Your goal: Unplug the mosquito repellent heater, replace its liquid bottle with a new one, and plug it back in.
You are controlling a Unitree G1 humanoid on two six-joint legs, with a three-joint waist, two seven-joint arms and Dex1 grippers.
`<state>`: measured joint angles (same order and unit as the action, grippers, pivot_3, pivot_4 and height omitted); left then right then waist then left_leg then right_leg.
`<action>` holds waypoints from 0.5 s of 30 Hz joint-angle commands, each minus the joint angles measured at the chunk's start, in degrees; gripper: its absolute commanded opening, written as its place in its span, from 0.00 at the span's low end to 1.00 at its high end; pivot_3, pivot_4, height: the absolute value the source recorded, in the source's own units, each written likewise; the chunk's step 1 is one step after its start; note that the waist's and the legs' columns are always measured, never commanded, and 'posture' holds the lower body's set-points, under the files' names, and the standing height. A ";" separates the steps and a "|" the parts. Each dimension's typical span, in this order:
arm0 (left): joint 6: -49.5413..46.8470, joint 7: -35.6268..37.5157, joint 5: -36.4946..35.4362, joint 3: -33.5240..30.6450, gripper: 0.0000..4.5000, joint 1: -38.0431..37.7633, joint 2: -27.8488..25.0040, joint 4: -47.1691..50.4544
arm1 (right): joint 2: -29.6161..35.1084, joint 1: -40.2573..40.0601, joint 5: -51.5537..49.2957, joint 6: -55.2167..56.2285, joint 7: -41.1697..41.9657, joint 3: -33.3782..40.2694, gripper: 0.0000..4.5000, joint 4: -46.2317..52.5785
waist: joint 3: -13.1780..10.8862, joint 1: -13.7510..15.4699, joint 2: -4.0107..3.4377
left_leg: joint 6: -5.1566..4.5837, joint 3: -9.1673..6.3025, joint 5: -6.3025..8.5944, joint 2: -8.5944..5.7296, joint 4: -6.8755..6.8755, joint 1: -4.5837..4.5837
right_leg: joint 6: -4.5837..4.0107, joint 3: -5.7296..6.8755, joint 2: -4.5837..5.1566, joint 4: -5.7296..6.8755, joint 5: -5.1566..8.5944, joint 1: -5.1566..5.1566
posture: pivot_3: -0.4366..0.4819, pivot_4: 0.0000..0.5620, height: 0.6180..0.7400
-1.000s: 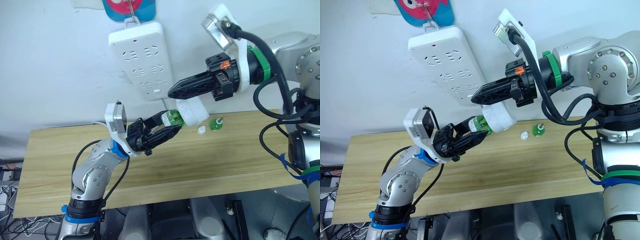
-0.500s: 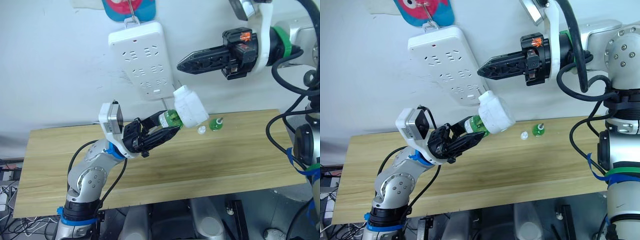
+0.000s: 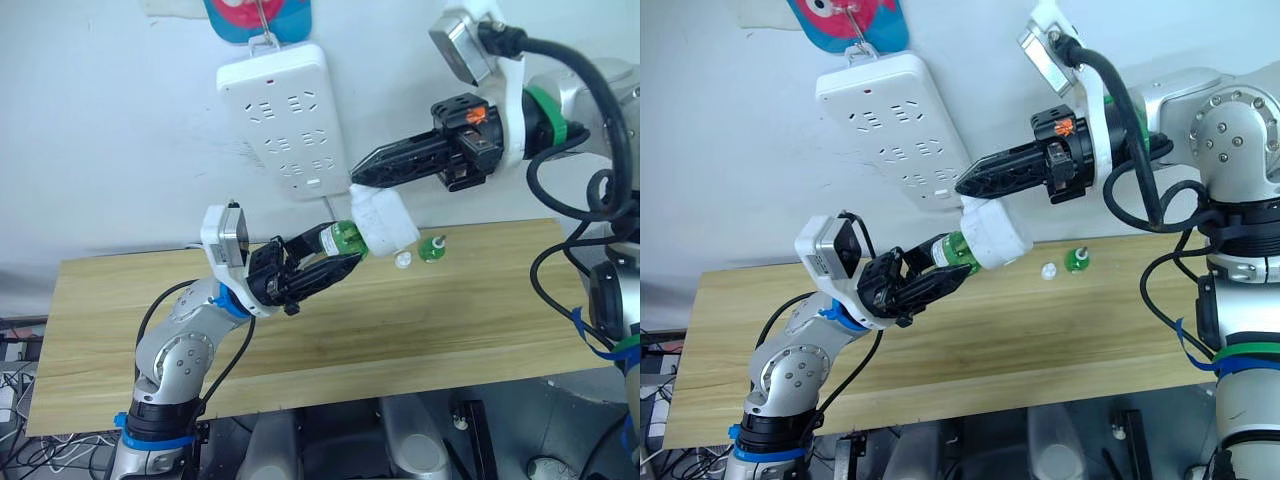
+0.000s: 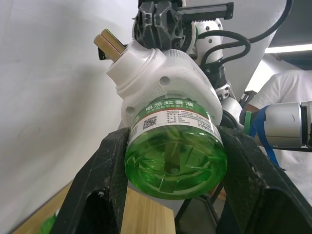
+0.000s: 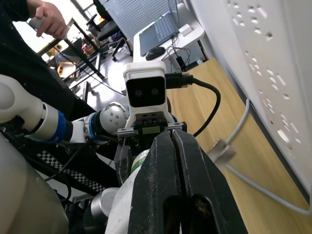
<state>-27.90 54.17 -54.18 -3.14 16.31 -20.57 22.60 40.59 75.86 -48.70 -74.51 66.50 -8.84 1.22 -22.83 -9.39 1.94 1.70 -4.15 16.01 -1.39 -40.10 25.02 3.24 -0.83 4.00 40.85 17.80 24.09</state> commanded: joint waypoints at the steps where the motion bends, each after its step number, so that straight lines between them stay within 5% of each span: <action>1: 0.56 0.23 -2.02 -0.68 0.52 -0.01 0.18 3.04 | 1.02 -0.89 1.34 1.06 0.83 -1.30 0.01 2.08 | 0.00 -0.01 0.00 | 0.00 0.01 0.00 0.00 0.00 0.00 | 0.00 -0.02 0.00 0.01 0.00 0.00 | 0.19 0.62 1.00; 15: 0.47 0.19 -2.32 -0.28 0.52 -0.22 0.65 3.76 | 0.24 -1.27 1.86 -0.18 -0.35 -1.29 0.01 1.85 | 0.00 0.02 0.00 | 0.00 0.00 0.00 0.00 0.00 0.00 | 0.00 -0.01 0.00 0.00 0.00 0.01 | 0.20 0.62 1.00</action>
<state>-28.56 53.54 -54.09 -3.00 15.95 -20.58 22.53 40.53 75.04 -46.60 -73.99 66.13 -10.32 1.38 -22.83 -9.37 1.94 1.70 -4.15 16.01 -1.39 -40.10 25.01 3.24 -0.84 4.01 40.85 17.80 24.10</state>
